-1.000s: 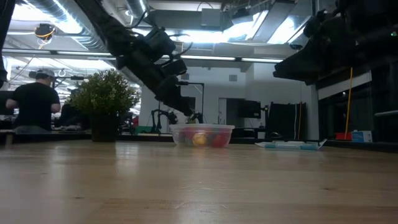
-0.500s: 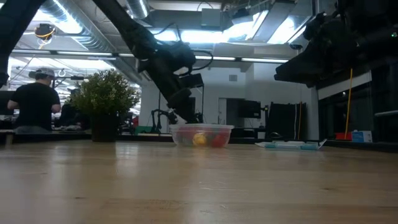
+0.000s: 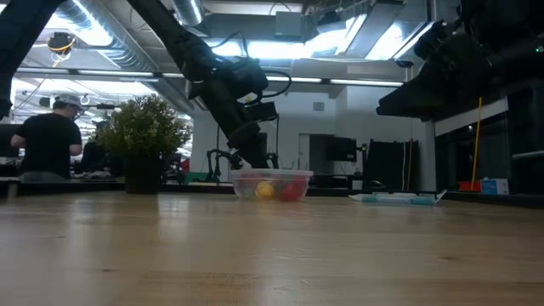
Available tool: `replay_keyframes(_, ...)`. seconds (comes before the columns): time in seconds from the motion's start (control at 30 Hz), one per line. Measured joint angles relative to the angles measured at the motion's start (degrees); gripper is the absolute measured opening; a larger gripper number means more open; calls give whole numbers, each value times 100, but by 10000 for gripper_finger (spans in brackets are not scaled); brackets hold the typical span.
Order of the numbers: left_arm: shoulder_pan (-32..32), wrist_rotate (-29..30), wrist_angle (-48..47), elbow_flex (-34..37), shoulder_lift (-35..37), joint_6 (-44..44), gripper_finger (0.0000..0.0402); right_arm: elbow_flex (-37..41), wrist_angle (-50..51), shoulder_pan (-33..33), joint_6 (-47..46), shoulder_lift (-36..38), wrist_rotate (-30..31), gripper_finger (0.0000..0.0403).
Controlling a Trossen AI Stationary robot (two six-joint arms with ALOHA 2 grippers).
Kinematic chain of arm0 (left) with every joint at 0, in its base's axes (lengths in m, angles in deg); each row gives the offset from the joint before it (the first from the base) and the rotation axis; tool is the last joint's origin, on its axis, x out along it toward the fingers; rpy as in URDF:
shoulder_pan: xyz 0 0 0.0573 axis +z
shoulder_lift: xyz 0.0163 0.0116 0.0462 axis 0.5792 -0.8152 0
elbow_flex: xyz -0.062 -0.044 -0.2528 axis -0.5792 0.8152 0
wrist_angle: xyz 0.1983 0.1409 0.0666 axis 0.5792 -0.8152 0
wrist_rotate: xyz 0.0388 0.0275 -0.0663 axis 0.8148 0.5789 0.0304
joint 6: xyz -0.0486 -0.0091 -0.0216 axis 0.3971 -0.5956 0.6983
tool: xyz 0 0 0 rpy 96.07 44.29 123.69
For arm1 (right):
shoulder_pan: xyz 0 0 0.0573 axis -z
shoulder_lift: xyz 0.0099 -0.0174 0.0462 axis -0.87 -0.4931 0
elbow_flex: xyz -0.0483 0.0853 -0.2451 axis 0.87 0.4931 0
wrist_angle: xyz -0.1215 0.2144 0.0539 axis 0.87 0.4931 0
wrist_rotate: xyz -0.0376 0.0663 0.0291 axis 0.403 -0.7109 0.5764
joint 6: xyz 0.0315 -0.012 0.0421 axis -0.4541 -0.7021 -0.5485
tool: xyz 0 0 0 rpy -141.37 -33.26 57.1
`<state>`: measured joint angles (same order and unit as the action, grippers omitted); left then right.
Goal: Pick and placing Produce into tupperware
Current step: Put the black cherry into the transparent container, then return to Home Position
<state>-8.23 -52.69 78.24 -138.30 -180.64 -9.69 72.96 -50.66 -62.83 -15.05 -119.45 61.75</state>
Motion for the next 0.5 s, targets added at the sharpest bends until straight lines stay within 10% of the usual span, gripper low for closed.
replay_keyframes(0.5, -92, 25, 49, 5, 284, 123, 209, 0, 11, 0, 4, 0, 0, 174)
